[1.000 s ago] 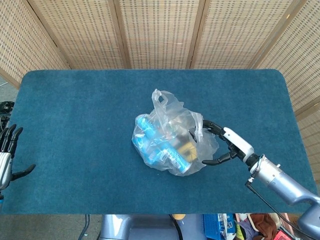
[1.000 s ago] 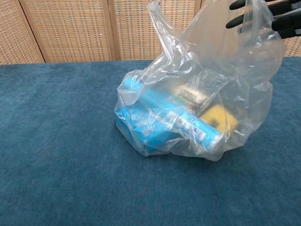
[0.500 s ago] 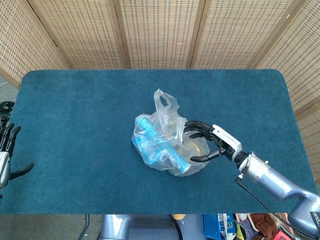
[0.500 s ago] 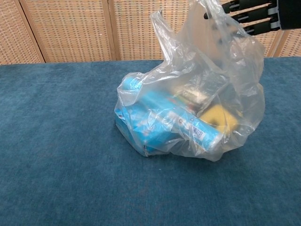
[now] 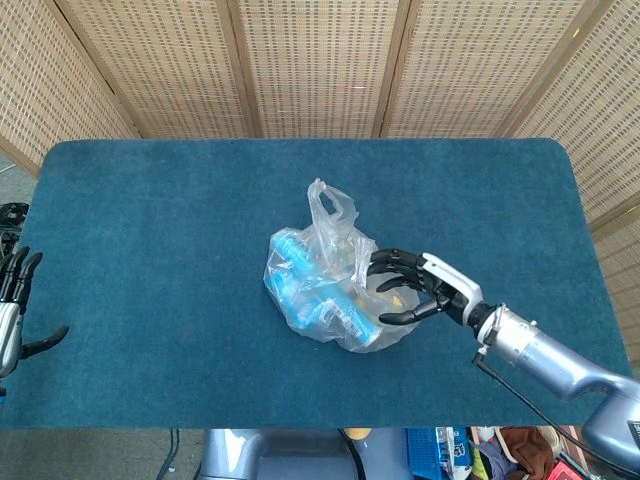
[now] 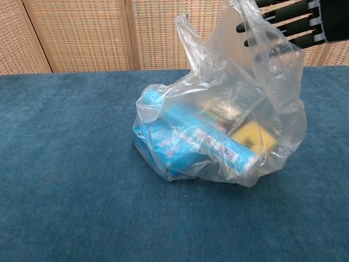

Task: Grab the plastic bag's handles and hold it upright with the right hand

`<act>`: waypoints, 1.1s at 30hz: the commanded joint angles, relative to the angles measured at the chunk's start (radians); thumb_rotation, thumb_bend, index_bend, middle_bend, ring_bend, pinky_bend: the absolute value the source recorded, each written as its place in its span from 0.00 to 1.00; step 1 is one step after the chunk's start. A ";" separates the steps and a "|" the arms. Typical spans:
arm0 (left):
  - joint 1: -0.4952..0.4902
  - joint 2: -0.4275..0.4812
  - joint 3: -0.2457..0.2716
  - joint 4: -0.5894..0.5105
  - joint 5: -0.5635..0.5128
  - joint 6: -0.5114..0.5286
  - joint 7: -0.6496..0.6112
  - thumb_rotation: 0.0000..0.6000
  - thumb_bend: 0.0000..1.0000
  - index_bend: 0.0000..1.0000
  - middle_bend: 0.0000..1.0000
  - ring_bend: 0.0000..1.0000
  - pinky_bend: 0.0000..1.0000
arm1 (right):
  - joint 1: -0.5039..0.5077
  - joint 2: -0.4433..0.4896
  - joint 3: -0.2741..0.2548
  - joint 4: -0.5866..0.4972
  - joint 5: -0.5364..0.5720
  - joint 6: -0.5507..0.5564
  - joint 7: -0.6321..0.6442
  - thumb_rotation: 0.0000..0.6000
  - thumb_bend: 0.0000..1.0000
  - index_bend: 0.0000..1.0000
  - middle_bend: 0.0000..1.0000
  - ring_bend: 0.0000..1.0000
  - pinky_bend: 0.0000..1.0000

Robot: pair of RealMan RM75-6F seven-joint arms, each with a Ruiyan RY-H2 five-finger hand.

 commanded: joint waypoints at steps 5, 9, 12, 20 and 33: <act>-0.002 -0.003 -0.001 0.005 -0.007 -0.005 0.004 1.00 0.08 0.00 0.00 0.00 0.00 | 0.066 -0.047 -0.027 0.051 -0.126 0.029 0.256 1.00 0.00 0.24 0.31 0.19 0.25; -0.004 -0.004 -0.003 0.006 -0.012 -0.009 0.004 1.00 0.08 0.00 0.00 0.00 0.00 | 0.097 -0.061 -0.042 0.074 -0.164 0.057 0.351 1.00 0.00 0.26 0.32 0.20 0.26; -0.005 -0.004 -0.003 0.009 -0.015 -0.012 0.001 1.00 0.08 0.00 0.00 0.00 0.00 | 0.123 -0.074 -0.058 0.097 -0.190 0.090 0.412 1.00 0.00 0.26 0.32 0.20 0.25; -0.007 -0.005 -0.004 0.011 -0.018 -0.014 0.000 1.00 0.08 0.00 0.00 0.00 0.00 | 0.169 -0.114 -0.072 0.121 -0.169 0.131 0.524 1.00 0.00 0.27 0.32 0.20 0.25; -0.011 -0.009 -0.004 0.015 -0.025 -0.021 0.003 1.00 0.08 0.00 0.00 0.00 0.00 | 0.220 -0.140 -0.115 0.150 -0.161 0.142 0.578 1.00 0.00 0.40 0.44 0.29 0.26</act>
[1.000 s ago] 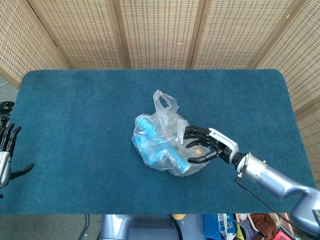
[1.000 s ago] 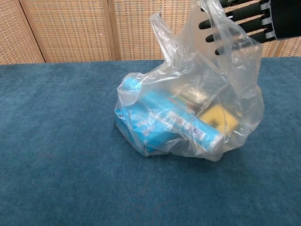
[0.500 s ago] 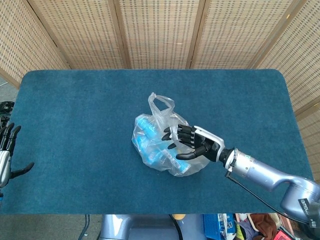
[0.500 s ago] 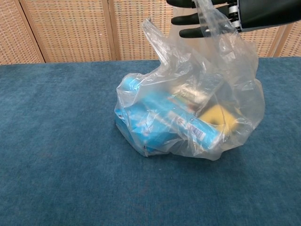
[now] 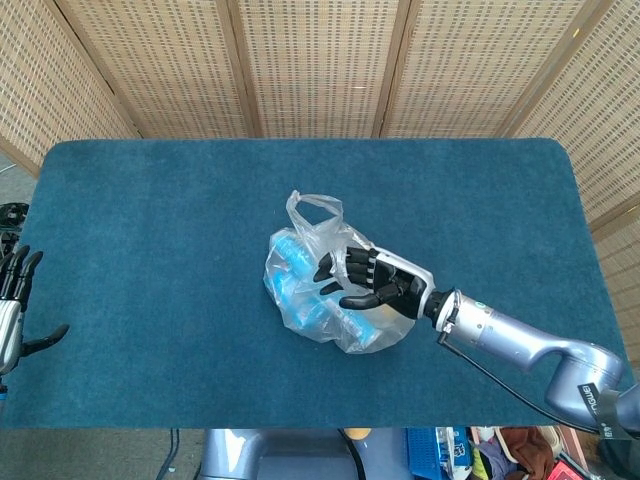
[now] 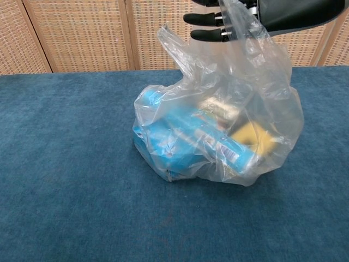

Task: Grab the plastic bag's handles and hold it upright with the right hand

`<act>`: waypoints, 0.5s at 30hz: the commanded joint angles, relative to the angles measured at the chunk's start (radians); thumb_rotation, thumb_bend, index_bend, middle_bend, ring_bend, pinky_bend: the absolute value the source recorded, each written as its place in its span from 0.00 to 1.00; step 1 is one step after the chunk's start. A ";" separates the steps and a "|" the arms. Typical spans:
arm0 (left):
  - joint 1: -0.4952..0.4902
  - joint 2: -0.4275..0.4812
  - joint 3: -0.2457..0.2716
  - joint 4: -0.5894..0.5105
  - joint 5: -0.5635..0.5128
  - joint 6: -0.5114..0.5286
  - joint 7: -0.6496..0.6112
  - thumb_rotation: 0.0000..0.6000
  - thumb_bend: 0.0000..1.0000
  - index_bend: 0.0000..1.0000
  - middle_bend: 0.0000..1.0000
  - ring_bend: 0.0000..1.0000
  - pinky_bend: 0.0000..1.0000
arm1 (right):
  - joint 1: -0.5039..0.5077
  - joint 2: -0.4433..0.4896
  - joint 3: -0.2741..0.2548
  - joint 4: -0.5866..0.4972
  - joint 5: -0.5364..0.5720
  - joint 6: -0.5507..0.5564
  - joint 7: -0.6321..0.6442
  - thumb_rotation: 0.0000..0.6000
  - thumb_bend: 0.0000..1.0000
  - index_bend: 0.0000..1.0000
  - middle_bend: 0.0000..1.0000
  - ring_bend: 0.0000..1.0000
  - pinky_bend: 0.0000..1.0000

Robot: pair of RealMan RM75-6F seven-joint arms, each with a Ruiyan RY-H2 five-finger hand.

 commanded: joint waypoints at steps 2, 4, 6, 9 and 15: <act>-0.002 -0.002 -0.001 0.001 -0.005 -0.004 0.003 1.00 0.08 0.00 0.00 0.00 0.00 | 0.005 -0.006 -0.020 0.018 -0.027 0.034 0.031 1.00 0.00 0.41 0.47 0.33 0.33; -0.004 -0.004 -0.001 0.003 -0.008 -0.008 0.006 1.00 0.08 0.00 0.00 0.00 0.00 | 0.008 -0.003 -0.028 0.024 -0.033 0.048 0.047 1.00 0.00 0.41 0.48 0.34 0.40; -0.007 -0.007 -0.001 0.005 -0.011 -0.014 0.011 1.00 0.08 0.00 0.00 0.00 0.00 | 0.013 0.002 -0.032 0.026 -0.022 0.053 0.064 1.00 0.00 0.40 0.48 0.35 0.42; -0.008 -0.010 -0.001 0.005 -0.011 -0.016 0.016 1.00 0.08 0.00 0.00 0.00 0.00 | 0.016 0.011 -0.032 0.022 -0.003 0.057 0.079 1.00 0.00 0.38 0.48 0.35 0.43; -0.009 -0.013 -0.002 0.007 -0.017 -0.017 0.021 1.00 0.08 0.00 0.00 0.00 0.00 | 0.000 0.007 -0.019 0.030 0.031 0.119 0.167 1.00 0.00 0.37 0.48 0.35 0.44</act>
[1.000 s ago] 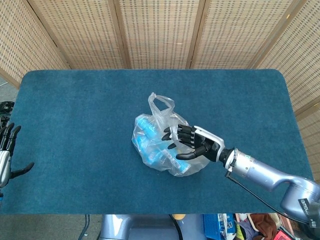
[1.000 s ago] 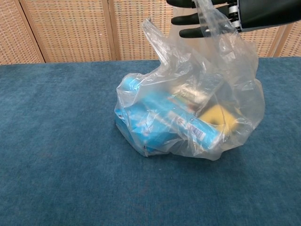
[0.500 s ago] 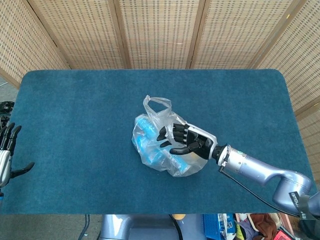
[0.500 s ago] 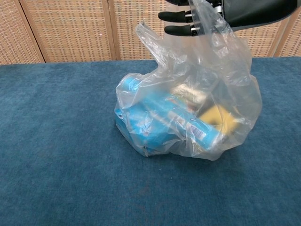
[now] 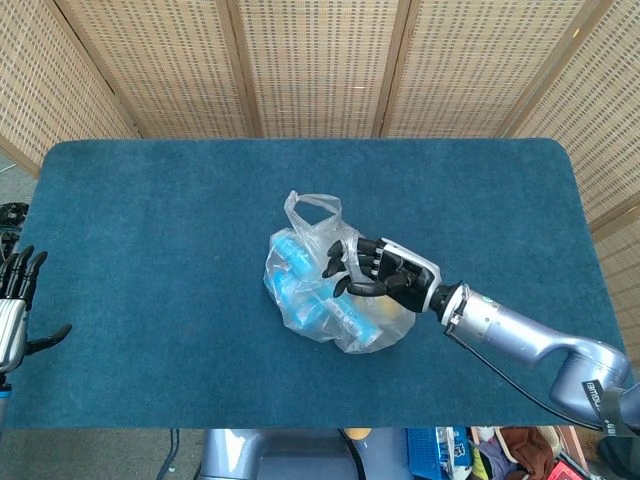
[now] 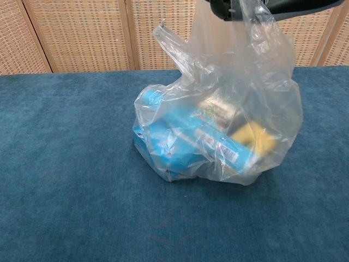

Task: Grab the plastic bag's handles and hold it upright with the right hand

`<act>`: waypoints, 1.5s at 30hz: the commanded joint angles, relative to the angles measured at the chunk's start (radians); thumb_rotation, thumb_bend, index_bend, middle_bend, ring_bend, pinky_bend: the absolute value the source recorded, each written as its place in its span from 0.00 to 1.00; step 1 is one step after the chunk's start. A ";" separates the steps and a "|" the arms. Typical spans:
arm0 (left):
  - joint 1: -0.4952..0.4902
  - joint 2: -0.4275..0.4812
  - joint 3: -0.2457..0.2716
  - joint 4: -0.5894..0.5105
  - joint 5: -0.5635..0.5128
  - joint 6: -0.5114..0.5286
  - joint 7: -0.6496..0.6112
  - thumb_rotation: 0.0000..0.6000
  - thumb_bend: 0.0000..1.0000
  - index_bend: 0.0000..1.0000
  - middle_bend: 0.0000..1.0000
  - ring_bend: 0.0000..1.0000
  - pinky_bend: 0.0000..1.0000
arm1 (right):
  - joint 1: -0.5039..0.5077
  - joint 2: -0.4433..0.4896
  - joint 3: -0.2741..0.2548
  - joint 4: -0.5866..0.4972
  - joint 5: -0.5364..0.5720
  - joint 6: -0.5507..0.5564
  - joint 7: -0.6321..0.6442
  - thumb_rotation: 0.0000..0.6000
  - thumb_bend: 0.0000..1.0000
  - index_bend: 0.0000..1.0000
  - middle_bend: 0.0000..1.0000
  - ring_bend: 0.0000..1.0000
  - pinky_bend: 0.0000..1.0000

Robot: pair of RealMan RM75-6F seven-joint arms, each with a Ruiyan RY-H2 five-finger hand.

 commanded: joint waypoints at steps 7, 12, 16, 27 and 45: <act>-0.007 -0.009 0.000 0.009 -0.011 -0.014 0.011 1.00 0.08 0.00 0.00 0.00 0.00 | -0.018 -0.029 -0.004 0.053 -0.019 0.104 0.181 1.00 0.00 0.35 0.48 0.37 0.49; -0.011 -0.012 -0.002 0.012 -0.017 -0.021 0.015 1.00 0.08 0.00 0.00 0.00 0.00 | -0.005 -0.034 -0.017 0.054 -0.022 0.078 0.152 1.00 0.00 0.35 0.49 0.40 0.50; -0.025 -0.014 -0.009 0.016 -0.025 -0.039 0.026 1.00 0.08 0.00 0.00 0.00 0.00 | 0.006 -0.036 -0.032 0.062 -0.031 0.064 0.138 1.00 0.00 0.35 0.54 0.46 0.50; -0.194 -0.093 -0.097 0.228 0.129 -0.047 -0.143 1.00 0.10 0.00 0.00 0.00 0.05 | 0.020 -0.020 -0.056 0.071 -0.023 0.033 0.104 1.00 0.00 0.36 0.58 0.47 0.50; -0.575 -0.409 -0.144 0.717 0.256 -0.126 -0.349 1.00 0.11 0.02 0.00 0.00 0.10 | 0.021 0.019 -0.093 0.075 -0.046 0.054 0.112 1.00 0.00 0.37 0.58 0.47 0.50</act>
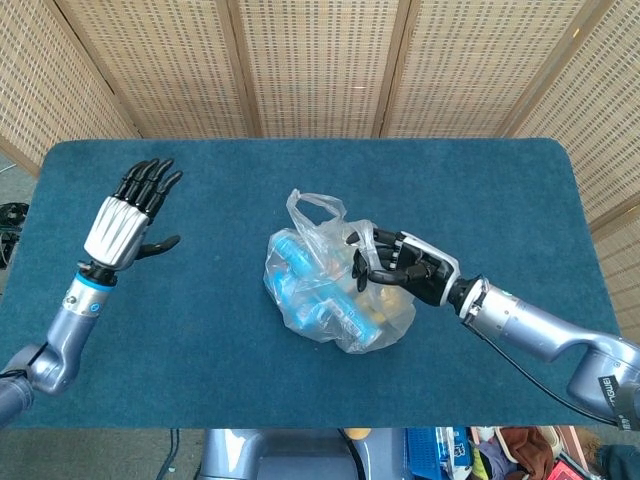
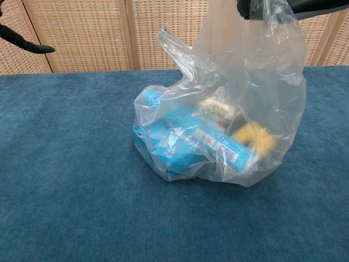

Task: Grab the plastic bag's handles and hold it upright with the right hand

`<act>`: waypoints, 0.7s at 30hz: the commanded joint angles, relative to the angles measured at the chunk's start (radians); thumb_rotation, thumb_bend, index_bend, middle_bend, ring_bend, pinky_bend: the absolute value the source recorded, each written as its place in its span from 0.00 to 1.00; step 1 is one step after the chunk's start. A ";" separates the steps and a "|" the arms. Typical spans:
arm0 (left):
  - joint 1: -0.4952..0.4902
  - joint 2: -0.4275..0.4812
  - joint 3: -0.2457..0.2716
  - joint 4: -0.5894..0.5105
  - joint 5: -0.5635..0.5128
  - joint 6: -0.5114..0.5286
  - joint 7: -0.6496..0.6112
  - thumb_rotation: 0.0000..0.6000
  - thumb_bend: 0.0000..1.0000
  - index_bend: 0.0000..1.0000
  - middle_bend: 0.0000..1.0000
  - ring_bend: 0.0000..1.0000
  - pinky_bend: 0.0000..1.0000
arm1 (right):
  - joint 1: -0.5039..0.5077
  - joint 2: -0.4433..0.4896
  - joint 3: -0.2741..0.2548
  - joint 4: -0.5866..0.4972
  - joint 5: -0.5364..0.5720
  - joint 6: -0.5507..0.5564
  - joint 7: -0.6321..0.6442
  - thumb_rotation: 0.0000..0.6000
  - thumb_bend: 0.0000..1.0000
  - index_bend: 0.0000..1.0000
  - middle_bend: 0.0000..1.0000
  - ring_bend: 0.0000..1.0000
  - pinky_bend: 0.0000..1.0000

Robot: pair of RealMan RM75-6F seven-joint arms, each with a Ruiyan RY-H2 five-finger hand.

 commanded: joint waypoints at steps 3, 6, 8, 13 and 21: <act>-0.099 -0.055 -0.005 0.033 0.005 -0.067 0.029 1.00 0.12 0.03 0.00 0.00 0.10 | 0.004 0.000 -0.009 0.007 -0.003 -0.002 0.009 1.00 0.00 0.37 0.58 0.47 0.50; -0.143 -0.079 -0.006 0.046 0.002 -0.092 0.043 1.00 0.12 0.04 0.00 0.00 0.10 | 0.005 0.003 -0.013 0.008 -0.010 0.008 0.017 1.00 0.00 0.37 0.58 0.47 0.50; -0.170 -0.097 -0.008 0.057 -0.002 -0.106 0.043 1.00 0.11 0.06 0.00 0.00 0.10 | 0.005 0.006 -0.011 0.009 -0.007 0.017 0.026 1.00 0.00 0.37 0.58 0.47 0.50; -0.269 -0.174 -0.017 0.133 -0.023 -0.179 0.048 1.00 0.11 0.07 0.00 0.00 0.10 | 0.009 0.015 -0.005 0.014 0.001 0.029 0.052 1.00 0.00 0.37 0.58 0.47 0.50; -0.389 -0.315 -0.048 0.277 -0.102 -0.281 0.030 1.00 0.11 0.12 0.00 0.00 0.10 | 0.011 0.007 -0.013 0.045 -0.013 0.045 0.085 1.00 0.00 0.37 0.58 0.47 0.50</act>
